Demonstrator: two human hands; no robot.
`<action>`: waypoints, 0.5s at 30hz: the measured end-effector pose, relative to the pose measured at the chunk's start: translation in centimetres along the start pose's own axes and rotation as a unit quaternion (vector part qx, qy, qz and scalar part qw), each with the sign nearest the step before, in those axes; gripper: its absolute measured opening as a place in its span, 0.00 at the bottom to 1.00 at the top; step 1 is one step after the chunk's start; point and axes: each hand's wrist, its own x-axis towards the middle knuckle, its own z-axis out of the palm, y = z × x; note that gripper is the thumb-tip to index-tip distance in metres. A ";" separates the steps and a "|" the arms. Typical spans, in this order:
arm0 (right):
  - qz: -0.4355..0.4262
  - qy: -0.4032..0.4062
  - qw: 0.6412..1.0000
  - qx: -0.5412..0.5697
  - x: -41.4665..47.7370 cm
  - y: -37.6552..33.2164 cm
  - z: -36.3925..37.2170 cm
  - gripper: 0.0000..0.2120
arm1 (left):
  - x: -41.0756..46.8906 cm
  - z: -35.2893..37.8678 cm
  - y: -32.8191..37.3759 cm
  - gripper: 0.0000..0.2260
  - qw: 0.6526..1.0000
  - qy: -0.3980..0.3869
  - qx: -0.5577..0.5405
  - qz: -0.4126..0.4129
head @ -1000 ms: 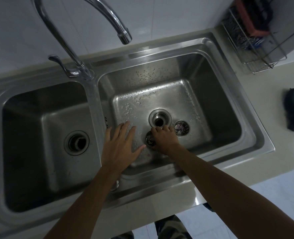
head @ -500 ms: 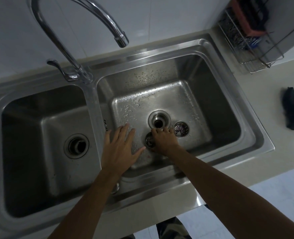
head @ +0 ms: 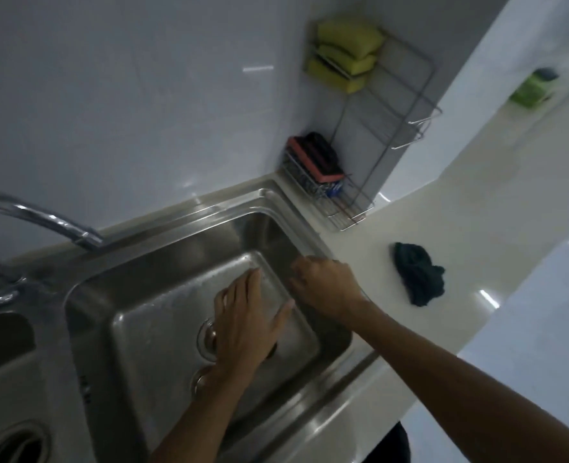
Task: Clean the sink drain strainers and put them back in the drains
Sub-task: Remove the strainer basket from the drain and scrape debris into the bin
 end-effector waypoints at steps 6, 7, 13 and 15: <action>0.074 0.098 0.991 -0.054 0.6 10.2 -6.5 0.21 | 7.0 3.6 8.6 0.43 0.998 -0.033 -0.008 0.048; 0.085 0.099 0.990 -0.062 0.9 11.4 -6.9 0.25 | 7.6 4.2 9.4 0.44 0.998 -0.034 0.001 0.053; 0.071 0.029 0.991 -0.112 3.3 15.2 -4.8 0.35 | 10.2 6.7 11.1 0.44 0.996 -0.044 0.031 0.073; 0.045 0.032 0.992 -0.115 3.9 15.4 -3.8 0.32 | 10.8 7.2 11.0 0.44 0.995 -0.051 0.039 0.070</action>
